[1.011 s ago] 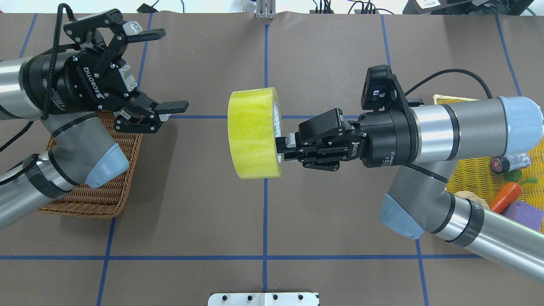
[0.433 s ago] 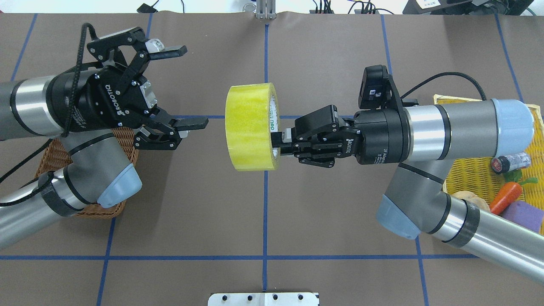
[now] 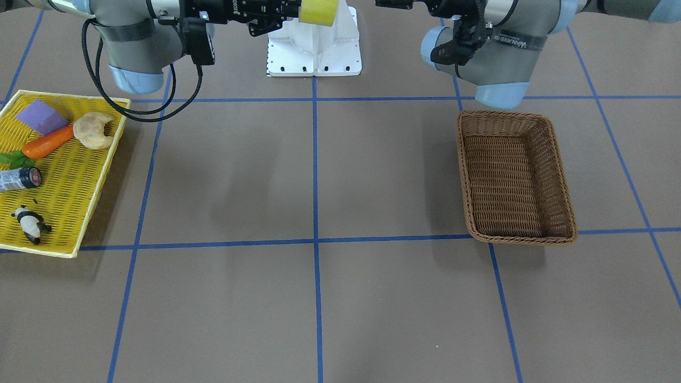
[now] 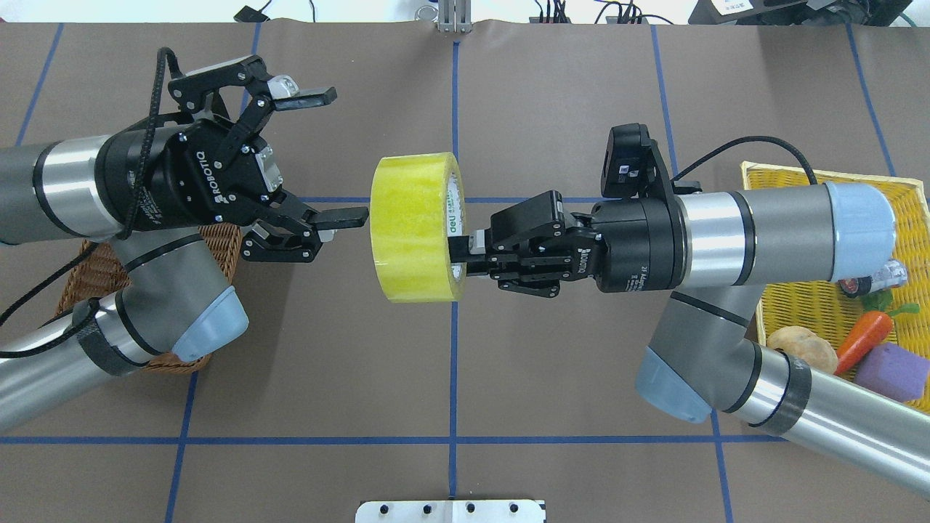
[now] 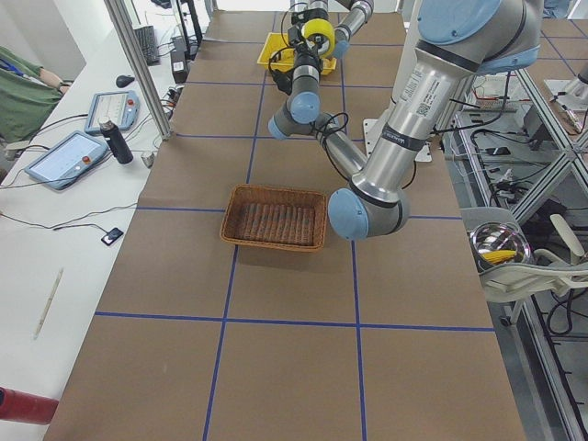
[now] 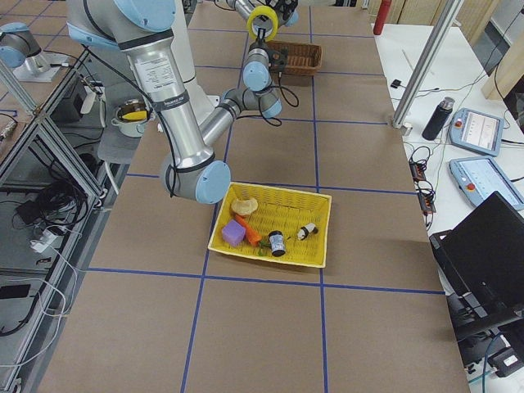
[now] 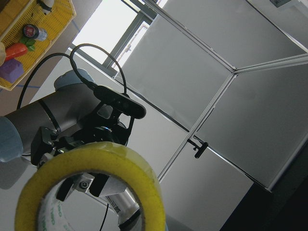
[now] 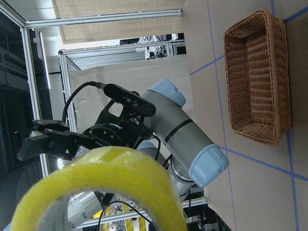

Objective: Move tape to another basket

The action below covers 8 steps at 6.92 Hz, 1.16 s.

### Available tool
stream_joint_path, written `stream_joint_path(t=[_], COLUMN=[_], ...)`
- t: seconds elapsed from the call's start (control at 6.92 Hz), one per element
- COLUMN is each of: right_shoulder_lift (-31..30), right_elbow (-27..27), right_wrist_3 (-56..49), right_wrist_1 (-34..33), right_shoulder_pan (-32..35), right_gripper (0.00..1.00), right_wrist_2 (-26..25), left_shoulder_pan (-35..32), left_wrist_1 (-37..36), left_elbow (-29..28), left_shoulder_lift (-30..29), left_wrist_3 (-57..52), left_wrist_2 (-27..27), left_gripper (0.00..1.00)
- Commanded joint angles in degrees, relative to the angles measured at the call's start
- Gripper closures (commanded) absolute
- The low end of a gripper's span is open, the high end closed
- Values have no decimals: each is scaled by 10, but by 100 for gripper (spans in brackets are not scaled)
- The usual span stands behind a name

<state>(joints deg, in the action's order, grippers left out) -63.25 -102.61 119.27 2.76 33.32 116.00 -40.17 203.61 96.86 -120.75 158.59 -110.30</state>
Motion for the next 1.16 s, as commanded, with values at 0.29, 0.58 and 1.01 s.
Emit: stream_joint_path(t=[0.29, 0.58, 1.01], right_shoulder_lift=[1, 1, 2], right_elbow=[6, 7, 6], right_wrist_3=[0, 0, -1], right_wrist_1=[-1, -1, 0], right_shoulder_pan=[-8, -8, -19], right_gripper=[100, 100, 100], right_wrist_2=[-6, -6, -22], left_shoulder_pan=[8, 18, 23], left_wrist_1=[-12, -13, -36], left_elbow=[1, 1, 1], left_shoulder_lift=[-5, -9, -24], left_wrist_3=[-4, -10, -10], left_wrist_2=[0, 0, 0], left_gripper=[3, 3, 3])
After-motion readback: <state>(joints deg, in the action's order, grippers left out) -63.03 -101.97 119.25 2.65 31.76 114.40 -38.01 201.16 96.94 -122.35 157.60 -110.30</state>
